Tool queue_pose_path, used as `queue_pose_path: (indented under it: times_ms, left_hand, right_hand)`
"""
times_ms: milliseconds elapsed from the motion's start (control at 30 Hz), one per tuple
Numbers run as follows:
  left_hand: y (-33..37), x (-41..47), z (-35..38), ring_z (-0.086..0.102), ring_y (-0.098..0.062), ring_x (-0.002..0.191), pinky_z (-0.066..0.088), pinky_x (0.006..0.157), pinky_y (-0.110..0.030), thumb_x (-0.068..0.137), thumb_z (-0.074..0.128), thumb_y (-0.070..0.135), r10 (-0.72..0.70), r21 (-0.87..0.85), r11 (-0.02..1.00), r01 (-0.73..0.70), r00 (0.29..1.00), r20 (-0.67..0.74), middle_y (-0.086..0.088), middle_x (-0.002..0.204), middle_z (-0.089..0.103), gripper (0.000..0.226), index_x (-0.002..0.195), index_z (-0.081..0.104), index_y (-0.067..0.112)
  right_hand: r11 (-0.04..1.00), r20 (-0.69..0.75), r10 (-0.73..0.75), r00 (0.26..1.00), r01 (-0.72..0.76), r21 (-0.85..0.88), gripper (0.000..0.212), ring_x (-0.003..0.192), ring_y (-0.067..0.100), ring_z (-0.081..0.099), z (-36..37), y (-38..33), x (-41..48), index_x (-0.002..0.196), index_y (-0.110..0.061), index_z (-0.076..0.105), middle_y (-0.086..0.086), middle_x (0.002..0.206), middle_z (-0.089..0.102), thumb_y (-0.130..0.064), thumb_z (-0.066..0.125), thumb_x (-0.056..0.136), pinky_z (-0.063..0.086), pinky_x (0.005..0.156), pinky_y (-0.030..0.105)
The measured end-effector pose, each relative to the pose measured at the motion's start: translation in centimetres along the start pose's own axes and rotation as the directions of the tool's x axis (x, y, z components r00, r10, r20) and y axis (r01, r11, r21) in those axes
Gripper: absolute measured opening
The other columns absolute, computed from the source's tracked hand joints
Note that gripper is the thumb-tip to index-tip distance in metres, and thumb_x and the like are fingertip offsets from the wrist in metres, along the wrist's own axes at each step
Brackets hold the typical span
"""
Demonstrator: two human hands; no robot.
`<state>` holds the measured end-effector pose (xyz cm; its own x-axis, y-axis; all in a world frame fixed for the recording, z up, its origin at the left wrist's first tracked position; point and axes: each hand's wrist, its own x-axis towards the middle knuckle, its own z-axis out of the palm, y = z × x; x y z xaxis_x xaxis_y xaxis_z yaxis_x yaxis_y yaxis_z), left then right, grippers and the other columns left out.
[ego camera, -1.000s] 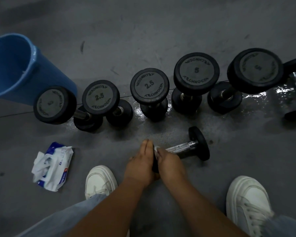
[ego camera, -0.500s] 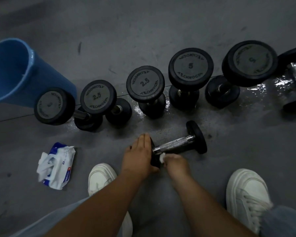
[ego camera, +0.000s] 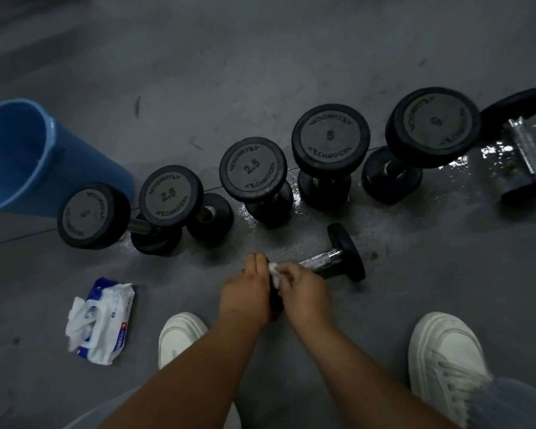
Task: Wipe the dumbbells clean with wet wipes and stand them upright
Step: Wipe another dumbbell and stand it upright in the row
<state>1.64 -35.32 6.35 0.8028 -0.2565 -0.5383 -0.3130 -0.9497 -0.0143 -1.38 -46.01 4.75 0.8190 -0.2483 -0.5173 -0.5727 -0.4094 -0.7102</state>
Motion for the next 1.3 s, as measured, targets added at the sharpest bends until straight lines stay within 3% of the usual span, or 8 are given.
queue_pose_path:
  times_ms: [133,300,433,600,800,933,1100,1300]
  left_hand:
    - [-0.2,-0.1,1.1,0.065,-0.022,0.1,0.05,0.071,-0.034,0.084,0.066,0.042,-0.006,-0.078,0.997,0.004,1.0,-0.02,-0.002,0.154,0.022,0.087,0.149,0.016,0.016]
    - [-0.5,0.0,1.6,0.067,-0.027,0.096,0.046,0.068,-0.034,0.075,0.073,0.046,-0.01,-0.15,0.989,0.011,1.0,0.002,-0.001,0.156,0.018,0.098,0.148,0.015,0.017]
    - [-0.4,-0.2,1.7,0.066,-0.027,0.099,0.043,0.066,-0.033,0.073,0.076,0.041,-0.006,-0.162,0.987,0.007,1.0,0.002,-0.003,0.156,0.016,0.103,0.149,0.013,0.014]
    - [-0.5,-0.2,1.6,0.066,-0.028,0.099,0.051,0.073,-0.036,0.068,0.079,0.043,0.003,-0.188,0.982,-0.003,1.0,0.002,-0.002,0.155,0.018,0.104,0.147,0.016,0.016]
    - [-0.5,-0.4,2.5,0.066,-0.03,0.098,0.043,0.065,-0.033,0.08,0.072,0.041,0.007,-0.224,0.974,-0.012,1.0,-0.023,-0.005,0.159,0.011,0.092,0.148,0.015,0.015]
    - [-0.7,-0.1,2.6,0.067,-0.027,0.098,0.047,0.067,-0.034,0.085,0.067,0.041,0.012,-0.185,0.983,-0.02,0.999,-0.046,-0.003,0.163,0.006,0.089,0.15,0.012,0.015]
    - [-0.6,-0.2,2.6,0.066,-0.029,0.101,0.047,0.07,-0.034,0.09,0.06,0.038,-0.002,-0.205,0.979,-0.007,0.999,-0.041,-0.002,0.162,0.008,0.079,0.15,0.014,0.016]
    - [-0.6,-0.1,2.3,0.066,-0.029,0.101,0.05,0.073,-0.037,0.082,0.068,0.04,0.006,-0.199,0.98,-0.012,1.0,-0.031,-0.002,0.161,0.01,0.091,0.15,0.013,0.016]
  right_hand:
    - [0.995,-0.03,-0.098,0.995,0.098,-0.016,0.026,0.106,0.017,0.059,1.8,0.1,0.2,0.108,-0.015,0.071,0.004,0.111,0.067,-0.011,0.052,0.091,0.036,0.091,0.015]
    - [0.987,0.002,0.06,0.998,-0.059,-0.148,0.025,0.077,0.025,0.065,1.2,1.0,-0.8,0.077,-0.008,0.067,0.011,0.082,0.07,-0.023,0.054,0.091,0.035,0.06,0.026]
    - [0.969,-0.009,0.243,0.97,-0.242,0.042,0.039,0.066,0.02,0.058,1.1,0.1,1.1,0.064,-0.003,0.063,0.015,0.071,0.068,-0.033,0.061,0.09,0.036,0.059,0.027]
    - [0.74,0.153,0.546,0.824,-0.56,0.373,0.03,0.045,0.017,0.046,2.8,2.5,-0.1,0.058,-0.013,0.054,0.004,0.051,0.051,-0.017,0.063,0.086,0.041,0.045,0.028]
    - [0.955,-0.163,0.163,0.973,-0.114,0.274,0.017,0.058,0.005,0.056,2.0,-0.2,0.0,0.073,-0.013,0.059,-0.001,0.065,0.063,-0.02,0.063,0.088,0.043,0.058,0.021]
    - [0.991,-0.019,0.016,1.0,-0.018,-0.135,0.016,0.082,0.023,0.061,2.1,0.5,0.0,0.085,-0.01,0.064,0.009,0.088,0.066,-0.019,0.053,0.093,0.038,0.069,0.027]
    - [0.997,0.003,-0.067,0.998,0.067,-0.038,0.023,0.085,0.014,0.057,1.5,0.0,-0.9,0.096,-0.01,0.07,-0.002,0.092,0.059,-0.005,0.049,0.09,0.035,0.071,0.012]
    - [0.943,0.101,0.001,0.995,0.032,-0.332,0.014,0.092,0.025,0.061,1.8,0.5,-0.6,0.094,-0.016,0.061,0.007,0.098,0.061,-0.014,0.047,0.09,0.048,0.076,0.031]
